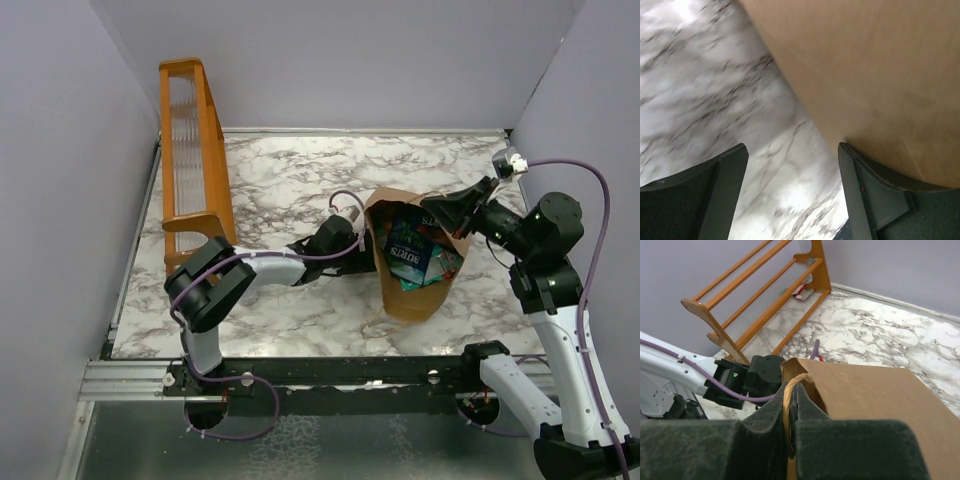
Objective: Take the snacks out of the paper bag
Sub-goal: Adjust the paper bag at the center of the board.
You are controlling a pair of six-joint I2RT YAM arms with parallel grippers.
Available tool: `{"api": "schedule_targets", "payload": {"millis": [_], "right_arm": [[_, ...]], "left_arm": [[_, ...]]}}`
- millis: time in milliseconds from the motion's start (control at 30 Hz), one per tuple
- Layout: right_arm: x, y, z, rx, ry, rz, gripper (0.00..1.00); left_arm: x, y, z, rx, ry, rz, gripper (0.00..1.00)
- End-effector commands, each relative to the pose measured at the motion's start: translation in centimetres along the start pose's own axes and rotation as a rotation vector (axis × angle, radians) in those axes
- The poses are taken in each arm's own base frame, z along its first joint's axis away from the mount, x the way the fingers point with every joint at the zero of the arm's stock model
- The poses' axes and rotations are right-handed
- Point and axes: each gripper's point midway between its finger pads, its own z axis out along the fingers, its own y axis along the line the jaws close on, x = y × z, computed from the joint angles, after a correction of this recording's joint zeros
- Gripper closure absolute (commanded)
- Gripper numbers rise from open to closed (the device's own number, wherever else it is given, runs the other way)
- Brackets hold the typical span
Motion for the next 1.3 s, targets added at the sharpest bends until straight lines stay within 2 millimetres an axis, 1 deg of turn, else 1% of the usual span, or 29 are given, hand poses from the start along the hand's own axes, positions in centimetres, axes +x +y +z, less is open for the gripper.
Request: {"api": "schedule_targets", "payload": {"millis": [0, 67, 133, 267, 400, 467, 533, 600, 767, 800, 833, 933, 1033, 1067, 1167, 1200, 1267], "right_arm": [[0.8, -0.4, -0.4, 0.035, 0.005, 0.021, 0.99], [1.1, -0.6, -0.6, 0.049, 0.010, 0.017, 0.99], [1.3, -0.8, -0.7, 0.067, 0.013, 0.010, 0.99], [1.4, -1.5, -0.7, 0.098, 0.006, 0.021, 0.99], [1.6, -1.3, -0.1, 0.063, 0.017, 0.038, 0.99], [1.6, -1.3, 0.2, 0.050, 0.017, 0.044, 0.99], [1.5, -0.6, 0.4, -0.003, 0.021, 0.038, 0.98], [1.6, -0.1, 0.8, -0.054, 0.031, 0.039, 0.99], [1.6, 1.1, 1.6, -0.168, 0.039, 0.046, 0.99], [1.5, 1.2, 1.7, -0.178, 0.035, 0.051, 0.99], [1.4, 1.4, 1.8, -0.195, 0.034, 0.054, 0.99], [1.2, 1.7, 2.4, -0.235, 0.030, 0.082, 0.99], [0.9, 2.1, 3.3, -0.270, 0.021, 0.092, 0.99], [0.8, 2.3, 3.7, -0.274, 0.019, 0.093, 0.99], [0.8, 3.1, 5.0, -0.301, 0.025, 0.102, 0.99], [0.9, 3.5, 5.4, -0.313, 0.027, 0.107, 0.99], [0.9, 3.4, 5.8, -0.303, 0.018, 0.125, 0.99]], "left_arm": [[-2.7, -5.0, 2.4, 0.173, -0.025, 0.003, 0.25], [-3.5, -5.6, 3.2, 0.192, -0.032, 0.000, 0.26], [-4.3, -5.5, 3.8, 0.194, -0.039, -0.003, 0.26], [-6.5, -4.0, 3.6, 0.179, -0.085, -0.024, 0.26], [-8.1, -2.4, 2.9, 0.168, -0.091, -0.028, 0.26], [-8.7, -1.8, 1.6, 0.145, -0.123, 0.001, 0.26], [-8.7, -1.0, -0.2, 0.101, -0.155, 0.047, 0.23], [-8.2, 0.0, -2.1, 0.051, -0.165, 0.085, 0.21], [-6.8, 0.4, -8.5, 0.021, -0.230, 0.124, 0.19], [-6.4, 0.5, -9.8, 0.022, -0.245, 0.127, 0.18], [-5.5, 0.9, -10.9, 0.021, -0.248, 0.130, 0.17], [-4.3, -0.3, -14.0, 0.067, -0.277, 0.162, 0.16], [-2.7, -1.9, -15.8, 0.098, -0.281, 0.195, 0.16], [-2.3, -2.5, -16.2, 0.105, -0.283, 0.205, 0.16], [-2.1, -5.0, -16.7, 0.145, -0.312, 0.221, 0.16], [-1.9, -5.8, -16.7, 0.158, -0.320, 0.226, 0.16], [-1.7, -7.4, -16.4, 0.190, -0.335, 0.236, 0.16]]}}
